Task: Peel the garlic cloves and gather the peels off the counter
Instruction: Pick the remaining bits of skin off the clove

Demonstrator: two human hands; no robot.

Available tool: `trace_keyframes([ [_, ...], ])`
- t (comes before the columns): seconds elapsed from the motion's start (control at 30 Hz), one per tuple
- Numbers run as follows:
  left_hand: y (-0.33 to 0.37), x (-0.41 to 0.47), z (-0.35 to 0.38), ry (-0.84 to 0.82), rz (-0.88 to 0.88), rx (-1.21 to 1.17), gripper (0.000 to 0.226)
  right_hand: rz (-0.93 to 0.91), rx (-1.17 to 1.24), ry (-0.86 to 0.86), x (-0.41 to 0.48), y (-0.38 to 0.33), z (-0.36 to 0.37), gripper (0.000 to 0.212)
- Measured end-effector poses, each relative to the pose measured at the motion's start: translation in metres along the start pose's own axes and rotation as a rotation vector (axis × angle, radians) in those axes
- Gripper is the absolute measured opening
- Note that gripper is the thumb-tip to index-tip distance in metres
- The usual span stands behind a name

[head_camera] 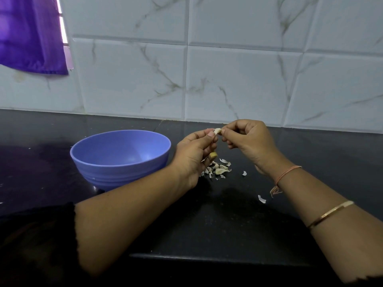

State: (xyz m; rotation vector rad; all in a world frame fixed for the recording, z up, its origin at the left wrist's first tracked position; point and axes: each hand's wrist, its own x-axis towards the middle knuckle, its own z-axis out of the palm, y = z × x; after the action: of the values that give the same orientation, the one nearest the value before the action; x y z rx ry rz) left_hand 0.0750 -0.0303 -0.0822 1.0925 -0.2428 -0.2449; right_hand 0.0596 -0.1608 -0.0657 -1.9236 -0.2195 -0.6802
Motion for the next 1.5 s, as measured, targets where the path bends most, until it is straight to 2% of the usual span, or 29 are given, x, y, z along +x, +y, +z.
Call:
trace_keyframes([
  [0.17,-0.001,0.001,0.0,-0.005,-0.012,-0.002,0.006,0.026,-0.121,0.04,0.003,0.006,-0.002,0.01],
  [0.3,-0.001,0.002,-0.001,0.019,-0.018,-0.025,0.003,0.068,-0.327,-0.102,0.006,0.011,-0.001,0.018],
  [0.43,-0.002,0.002,-0.001,0.028,-0.027,-0.032,0.003,0.017,-0.42,-0.129,0.004,0.009,-0.003,0.004],
  [0.53,-0.001,0.002,-0.001,0.029,-0.03,-0.036,0.004,0.001,-0.431,-0.116,0.005,0.009,-0.005,0.004],
  [0.6,-0.001,0.002,0.0,0.032,-0.027,-0.036,0.007,0.007,-0.379,-0.145,0.005,0.009,-0.002,0.007],
  [0.7,-0.001,0.002,0.0,0.044,-0.022,-0.034,0.008,0.033,-0.115,-0.099,0.003,0.006,0.0,0.016],
  [0.83,-0.002,0.002,0.001,0.057,-0.017,-0.016,0.009,-0.029,0.066,-0.094,0.0,0.0,-0.001,0.018],
  [1.1,-0.005,0.002,0.0,0.085,0.065,0.111,0.007,-0.056,0.089,-0.096,0.0,-0.001,-0.003,0.008],
  [1.3,-0.004,0.0,0.001,0.062,0.083,0.123,0.009,-0.049,0.099,-0.14,-0.002,-0.002,-0.002,0.013],
  [1.5,-0.005,0.0,0.002,0.073,0.167,0.217,0.007,-0.04,0.079,-0.108,0.0,0.0,-0.004,0.012],
])
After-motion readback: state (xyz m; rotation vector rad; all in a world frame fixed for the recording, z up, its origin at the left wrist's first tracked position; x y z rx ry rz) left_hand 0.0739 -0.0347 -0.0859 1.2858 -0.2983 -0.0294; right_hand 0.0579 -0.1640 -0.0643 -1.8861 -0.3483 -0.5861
